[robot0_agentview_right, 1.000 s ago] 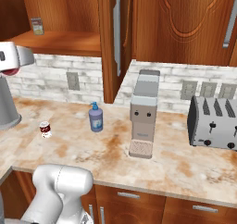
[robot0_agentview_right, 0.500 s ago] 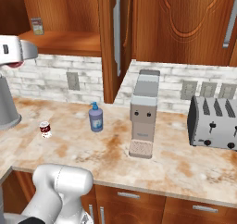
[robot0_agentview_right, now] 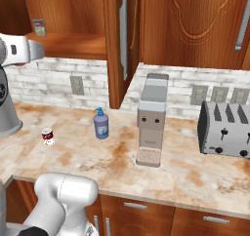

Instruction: Pick the cans from the counter and place them in their designated side in the cabinet.

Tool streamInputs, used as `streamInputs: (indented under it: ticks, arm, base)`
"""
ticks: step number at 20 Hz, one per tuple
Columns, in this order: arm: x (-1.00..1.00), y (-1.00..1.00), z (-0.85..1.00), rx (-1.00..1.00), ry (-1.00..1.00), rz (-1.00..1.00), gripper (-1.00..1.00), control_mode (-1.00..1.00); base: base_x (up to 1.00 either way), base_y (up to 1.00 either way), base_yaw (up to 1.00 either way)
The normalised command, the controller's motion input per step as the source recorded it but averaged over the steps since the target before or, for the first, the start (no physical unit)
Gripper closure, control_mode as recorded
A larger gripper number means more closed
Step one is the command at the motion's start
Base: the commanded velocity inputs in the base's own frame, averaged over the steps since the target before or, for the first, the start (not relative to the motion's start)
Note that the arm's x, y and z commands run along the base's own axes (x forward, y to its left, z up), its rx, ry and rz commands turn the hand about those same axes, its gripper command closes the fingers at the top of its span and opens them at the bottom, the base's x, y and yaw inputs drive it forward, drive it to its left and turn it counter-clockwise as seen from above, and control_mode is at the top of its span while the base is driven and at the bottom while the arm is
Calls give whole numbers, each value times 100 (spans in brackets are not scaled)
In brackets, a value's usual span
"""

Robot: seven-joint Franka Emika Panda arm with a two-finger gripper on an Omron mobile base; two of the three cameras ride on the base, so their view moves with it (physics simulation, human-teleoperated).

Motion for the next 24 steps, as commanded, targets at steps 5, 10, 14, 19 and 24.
streamInputs:
  ticks: [5,10,14,19,24]
  arm:
    - [16,2,11,2,0,0,100,-100]
    - [22,6,7,0,0,0,100,-100]
    - [23,7,1,0,3,0,100,-100]
    - [23,9,3,0,4,0,100,-100]
    - [16,11,5,0,1,0,100,-100]
  base:
    - [0,0,0]
    - [0,0,0]
    - [0,0,0]
    - [0,0,0]
    - [0,0,0]
